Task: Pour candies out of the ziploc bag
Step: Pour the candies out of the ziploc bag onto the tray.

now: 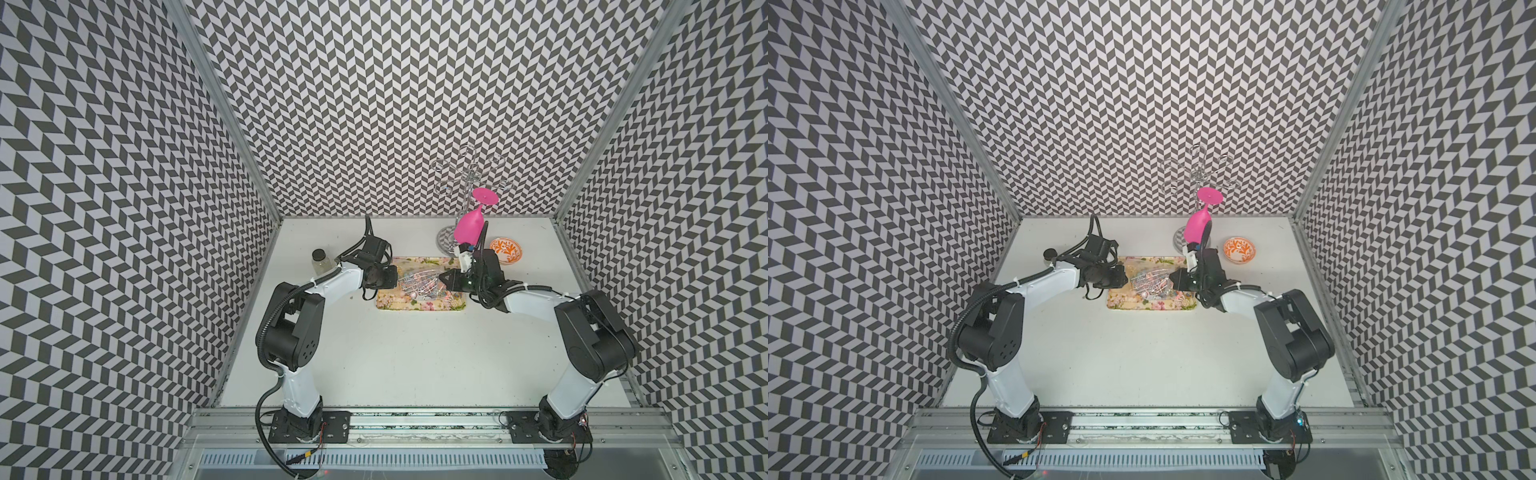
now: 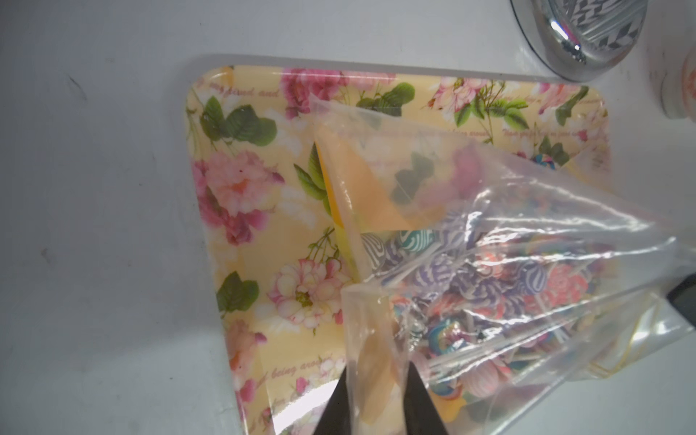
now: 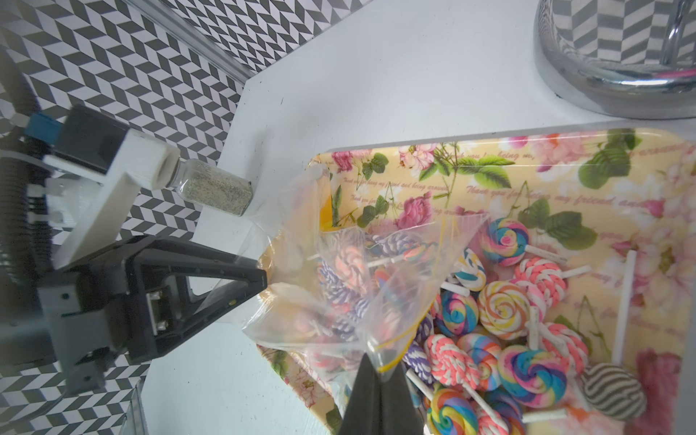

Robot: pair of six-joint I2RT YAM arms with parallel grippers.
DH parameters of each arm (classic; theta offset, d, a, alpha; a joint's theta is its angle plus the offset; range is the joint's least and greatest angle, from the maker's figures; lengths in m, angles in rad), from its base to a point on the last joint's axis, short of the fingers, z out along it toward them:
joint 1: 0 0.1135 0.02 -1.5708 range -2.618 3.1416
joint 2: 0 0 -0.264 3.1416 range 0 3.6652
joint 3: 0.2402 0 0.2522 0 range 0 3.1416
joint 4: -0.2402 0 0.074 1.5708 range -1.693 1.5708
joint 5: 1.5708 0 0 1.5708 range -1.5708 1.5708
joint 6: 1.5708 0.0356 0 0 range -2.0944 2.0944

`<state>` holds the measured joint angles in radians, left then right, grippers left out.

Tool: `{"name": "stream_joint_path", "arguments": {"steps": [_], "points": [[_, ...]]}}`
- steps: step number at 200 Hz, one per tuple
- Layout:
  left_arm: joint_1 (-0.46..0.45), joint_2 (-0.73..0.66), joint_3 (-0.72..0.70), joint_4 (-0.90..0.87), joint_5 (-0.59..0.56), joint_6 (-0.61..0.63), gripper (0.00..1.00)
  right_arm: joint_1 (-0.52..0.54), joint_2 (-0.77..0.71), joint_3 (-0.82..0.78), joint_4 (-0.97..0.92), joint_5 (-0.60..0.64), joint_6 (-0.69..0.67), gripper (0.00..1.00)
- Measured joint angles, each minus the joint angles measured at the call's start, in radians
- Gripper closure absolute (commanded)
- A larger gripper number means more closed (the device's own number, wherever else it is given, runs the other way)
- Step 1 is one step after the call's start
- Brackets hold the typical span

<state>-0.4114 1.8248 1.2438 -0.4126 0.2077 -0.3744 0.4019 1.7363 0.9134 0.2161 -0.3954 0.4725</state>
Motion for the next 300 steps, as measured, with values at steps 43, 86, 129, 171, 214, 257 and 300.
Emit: {"name": "stream_joint_path", "arguments": {"steps": [43, 86, 129, 171, 214, 257, 300], "points": [[0.0, -0.005, 0.0, 0.008, -0.003, -0.001, 1.0, 0.001, 0.002, 0.0, -0.001, -0.002, -0.001, 1.0], [0.0, -0.034, 0.049, -0.006, -0.012, 0.001, 1.0, 0.006, 0.019, -0.001, 0.003, -0.001, 0.0, 1.0], [-0.014, -0.098, 0.138, -0.016, -0.012, 0.016, 1.0, 0.011, 0.027, -0.01, 0.03, -0.002, -0.001, 1.0], [-0.035, -0.126, 0.158, -0.017, -0.011, 0.027, 1.0, 0.019, 0.028, -0.003, 0.047, 0.001, -0.011, 1.0], [-0.047, -0.131, 0.158, -0.016, -0.013, 0.043, 1.0, 0.02, 0.034, -0.002, 0.065, 0.002, -0.024, 1.0], [-0.068, -0.165, 0.162, -0.013, -0.031, 0.056, 1.0, 0.022, 0.039, -0.002, 0.109, -0.009, -0.037, 1.0], [-0.086, -0.197, 0.176, -0.007, -0.054, 0.072, 1.0, 0.024, 0.039, -0.002, 0.161, -0.027, -0.046, 1.0]]}}
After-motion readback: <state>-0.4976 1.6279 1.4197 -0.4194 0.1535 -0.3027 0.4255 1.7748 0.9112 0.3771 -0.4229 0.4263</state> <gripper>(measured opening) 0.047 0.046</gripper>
